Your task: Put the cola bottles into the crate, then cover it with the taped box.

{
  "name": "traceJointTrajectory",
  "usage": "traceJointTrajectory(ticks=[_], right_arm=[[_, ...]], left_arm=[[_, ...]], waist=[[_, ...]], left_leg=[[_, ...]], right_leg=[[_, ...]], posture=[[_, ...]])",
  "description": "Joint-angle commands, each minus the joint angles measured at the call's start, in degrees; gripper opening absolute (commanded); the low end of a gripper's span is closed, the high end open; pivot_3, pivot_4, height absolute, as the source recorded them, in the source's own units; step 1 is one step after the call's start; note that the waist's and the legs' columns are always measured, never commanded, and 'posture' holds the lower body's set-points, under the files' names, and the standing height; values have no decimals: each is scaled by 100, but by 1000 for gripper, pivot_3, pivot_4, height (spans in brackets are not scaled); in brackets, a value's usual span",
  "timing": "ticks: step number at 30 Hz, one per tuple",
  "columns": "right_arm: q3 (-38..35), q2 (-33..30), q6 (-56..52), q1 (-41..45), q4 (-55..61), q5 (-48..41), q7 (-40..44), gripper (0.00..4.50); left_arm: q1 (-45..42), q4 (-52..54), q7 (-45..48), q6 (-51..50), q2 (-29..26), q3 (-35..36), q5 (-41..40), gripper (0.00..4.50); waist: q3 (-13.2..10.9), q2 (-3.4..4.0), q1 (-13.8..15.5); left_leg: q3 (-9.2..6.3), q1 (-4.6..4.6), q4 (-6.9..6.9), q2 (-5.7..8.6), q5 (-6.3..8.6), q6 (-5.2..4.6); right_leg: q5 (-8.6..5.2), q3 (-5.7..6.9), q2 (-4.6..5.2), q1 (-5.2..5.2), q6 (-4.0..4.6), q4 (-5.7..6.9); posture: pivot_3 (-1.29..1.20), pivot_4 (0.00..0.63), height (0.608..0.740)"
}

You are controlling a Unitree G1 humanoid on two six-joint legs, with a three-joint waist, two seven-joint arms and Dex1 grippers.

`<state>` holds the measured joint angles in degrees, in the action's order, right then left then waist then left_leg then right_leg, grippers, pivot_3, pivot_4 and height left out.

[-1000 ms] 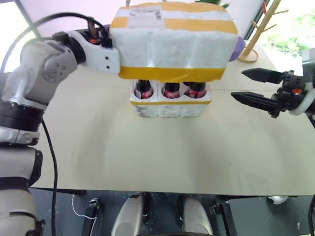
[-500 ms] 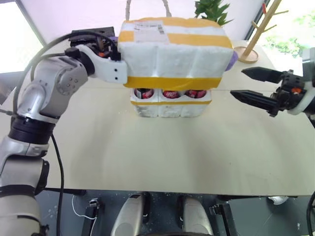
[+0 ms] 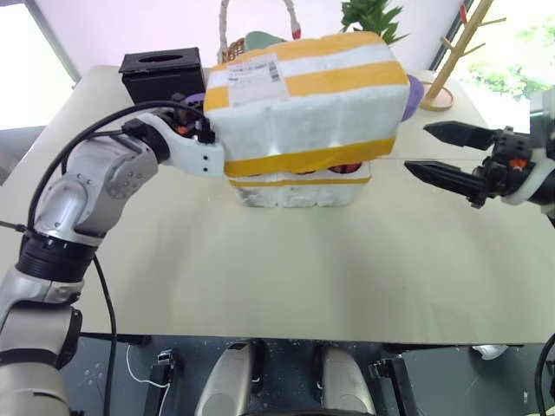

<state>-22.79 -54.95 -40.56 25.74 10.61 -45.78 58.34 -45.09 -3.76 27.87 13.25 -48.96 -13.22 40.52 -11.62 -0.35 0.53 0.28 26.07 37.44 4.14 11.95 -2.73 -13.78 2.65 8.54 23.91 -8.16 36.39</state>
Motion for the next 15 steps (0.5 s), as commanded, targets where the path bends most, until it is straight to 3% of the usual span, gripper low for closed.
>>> traceJointTrajectory(ticks=[1,3,10,15], right_arm=[[-130,-76,167,11,-43,32,75,4500],[-123,-79,191,8,-71,50,92,4500],[-132,-62,246,-10,-132,81,116,4500],[-228,-57,310,-183,-122,76,156,4500]], left_arm=[[-191,-184,-241,296,-155,49,165,2719],[-306,-341,-424,479,-185,44,278,3731],[-275,-491,-700,990,-312,101,227,3731],[347,-121,18,1061,-555,543,-951,3731]], waist=[[0,0,6],[0,0,17],[0,-1,24],[0,-1,7]], left_leg=[[0,0,0,0,0,0],[0,0,1,0,0,0],[-1,0,7,2,1,-1],[-1,0,4,1,1,1]], right_leg=[[0,0,-1,0,0,1],[0,0,0,0,0,2],[0,0,2,-5,0,1],[0,-1,2,2,0,4]], posture=[[0,150,736],[0,150,736],[0,150,736],[0,150,736]])
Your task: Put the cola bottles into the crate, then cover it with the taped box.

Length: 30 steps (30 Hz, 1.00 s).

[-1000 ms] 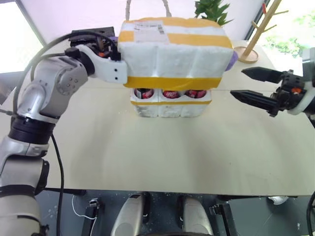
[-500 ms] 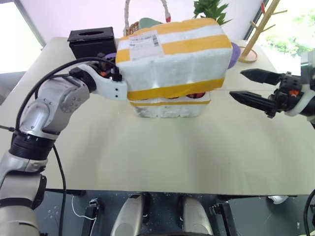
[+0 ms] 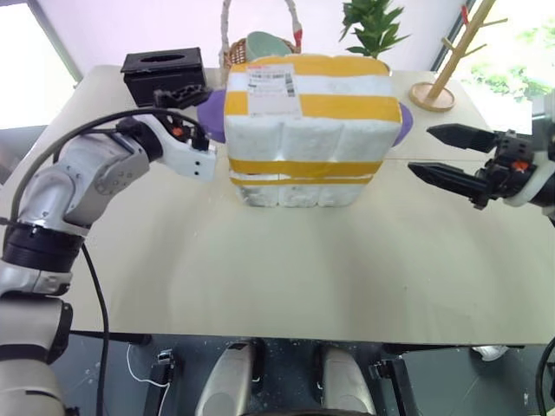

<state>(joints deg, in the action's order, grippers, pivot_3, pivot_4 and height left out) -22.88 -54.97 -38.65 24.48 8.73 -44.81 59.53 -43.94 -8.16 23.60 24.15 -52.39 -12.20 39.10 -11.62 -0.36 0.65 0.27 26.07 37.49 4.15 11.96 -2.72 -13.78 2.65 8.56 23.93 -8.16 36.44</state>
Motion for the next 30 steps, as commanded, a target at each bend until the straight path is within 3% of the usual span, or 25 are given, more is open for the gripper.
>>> traceJointTrajectory(ticks=[1,4,8,10,13,14,22,30], right_arm=[[-237,-57,131,-100,75,-15,39,4500],[-293,-75,185,-273,100,27,61,4500],[-308,-75,214,-340,86,47,50,4500],[-269,-81,211,-293,64,51,31,4500],[-208,-147,261,-322,31,133,87,4500],[-203,-149,281,-345,5,162,95,4500],[12,1,410,-468,-85,394,81,4500],[329,143,384,-414,-142,555,-39,4500]], left_arm=[[400,421,735,-139,-248,562,-1246,3731],[854,790,1683,-912,-236,1028,-2748,3731],[824,728,2344,-2325,-131,1541,-3927,3731],[653,837,2679,-3548,-11,1809,-4818,3731],[407,1030,3371,-6299,-135,2605,-7032,3731],[462,1035,3557,-6668,-214,2815,-7409,3731],[1357,1328,4126,-7442,-528,3324,-8276,3731],[1816,1442,4235,-6888,-620,3016,-7907,3731]], waist=[[0,0,-10],[0,0,-6],[0,0,13],[0,0,11],[0,0,-10],[0,0,-25],[0,1,-27],[0,2,14]], left_leg=[[0,0,0,0,0,0],[0,0,0,-2,0,1],[-6,1,14,-3,1,0],[-11,1,27,-3,4,-3],[-24,0,45,-3,7,-9],[-25,0,45,-3,7,-9],[-28,-39,37,-3,9,-6],[-34,-55,26,-3,21,10]], right_leg=[[0,-1,0,1,0,1],[0,-3,1,5,0,5],[0,-1,-1,-2,1,7],[0,4,-2,-12,1,7],[0,13,-5,-25,0,8],[-1,13,-6,-26,-1,9],[-3,13,-6,-55,1,7],[-2,11,0,-49,5,-15]], posture=[[0,150,736],[0,150,736],[0,150,736],[0,150,736],[0,150,736],[0,150,736],[0,150,736],[0,150,736]])
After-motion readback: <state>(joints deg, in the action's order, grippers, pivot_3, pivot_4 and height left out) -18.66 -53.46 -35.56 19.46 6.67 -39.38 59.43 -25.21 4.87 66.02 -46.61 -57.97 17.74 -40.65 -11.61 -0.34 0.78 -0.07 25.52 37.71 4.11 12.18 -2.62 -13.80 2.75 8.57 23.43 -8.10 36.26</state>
